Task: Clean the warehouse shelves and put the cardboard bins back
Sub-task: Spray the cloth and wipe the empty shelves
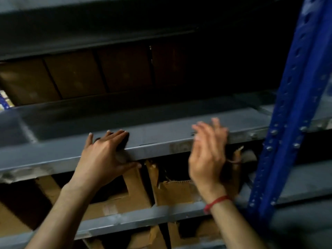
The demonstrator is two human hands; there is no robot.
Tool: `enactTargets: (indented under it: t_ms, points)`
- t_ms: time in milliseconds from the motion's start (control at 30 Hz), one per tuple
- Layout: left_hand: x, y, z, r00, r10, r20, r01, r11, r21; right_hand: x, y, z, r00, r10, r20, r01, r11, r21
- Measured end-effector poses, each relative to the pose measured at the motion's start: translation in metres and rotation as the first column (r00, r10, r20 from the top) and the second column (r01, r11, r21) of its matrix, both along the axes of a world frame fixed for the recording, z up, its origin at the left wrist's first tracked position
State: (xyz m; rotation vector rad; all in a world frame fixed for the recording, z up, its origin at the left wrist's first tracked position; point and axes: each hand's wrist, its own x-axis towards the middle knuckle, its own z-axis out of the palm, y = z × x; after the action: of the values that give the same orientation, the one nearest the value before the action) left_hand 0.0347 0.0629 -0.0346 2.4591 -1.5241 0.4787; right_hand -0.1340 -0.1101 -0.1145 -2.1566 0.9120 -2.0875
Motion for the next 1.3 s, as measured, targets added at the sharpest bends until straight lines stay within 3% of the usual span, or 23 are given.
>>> enactTargets:
  t_ms: [100, 200, 367, 500, 600, 667, 833, 900, 967, 1067, 1167, 1300]
  points:
    - [-0.028, -0.034, 0.008, 0.986, -0.167, -0.001, 0.167, 0.985, 0.041, 0.025, 0.021, 0.001, 0.976, 0.158, -0.153, -0.183, 0.968, -0.169]
    - [-0.039, -0.053, 0.001, 0.972, -0.232, 0.029, 0.231, 0.972, 0.040, -0.001, -0.005, 0.007, 0.931, 0.110, -0.348, -0.228, 0.920, -0.320]
    - [-0.031, -0.048, -0.009, 0.973, -0.202, 0.116, 0.200, 0.979, 0.027, -0.097, -0.080, -0.002, 0.958, -0.199, -0.208, 0.149, 0.961, -0.233]
    - [-0.052, -0.069, -0.003, 0.969, -0.206, 0.138, 0.197, 0.978, 0.075, -0.073, -0.067, -0.001, 0.993, -0.118, -0.015, 0.116, 0.988, -0.103]
    - [-0.076, -0.095, 0.003, 0.948, -0.306, 0.085, 0.300, 0.951, 0.075, -0.059, -0.058, 0.000, 0.984, 0.013, -0.176, -0.062, 0.959, -0.276]
    - [-0.086, -0.107, 0.005, 0.934, -0.351, 0.064, 0.346, 0.935, 0.074, -0.082, -0.075, 0.008, 0.948, -0.016, -0.318, -0.115, 0.915, -0.387]
    - [-0.088, -0.109, 0.006, 0.938, -0.329, 0.113, 0.318, 0.942, 0.109, -0.146, -0.110, 0.020, 0.901, -0.196, -0.388, -0.012, 0.881, -0.473]
    - [-0.097, -0.116, 0.011, 0.936, -0.350, 0.038, 0.346, 0.934, 0.088, -0.164, -0.115, 0.033, 0.913, -0.207, -0.353, -0.002, 0.861, -0.509]
    - [-0.112, -0.131, 0.018, 0.913, -0.408, -0.020, 0.408, 0.912, 0.030, -0.170, -0.115, 0.065, 0.976, -0.165, -0.139, 0.077, 0.869, -0.489]
    - [-0.139, -0.164, 0.021, 0.865, -0.501, 0.009, 0.501, 0.865, 0.006, -0.162, -0.119, 0.119, 0.988, -0.056, 0.142, 0.111, 0.902, -0.416]
    - [-0.152, -0.188, 0.015, 0.873, -0.474, 0.111, 0.460, 0.878, 0.134, -0.141, -0.128, 0.121, 0.996, -0.011, 0.087, 0.038, 0.947, -0.318]
    - [-0.154, -0.195, 0.009, 0.878, -0.427, 0.215, 0.387, 0.899, 0.204, -0.143, -0.134, 0.063, 0.999, -0.029, -0.046, 0.018, 0.972, -0.233]
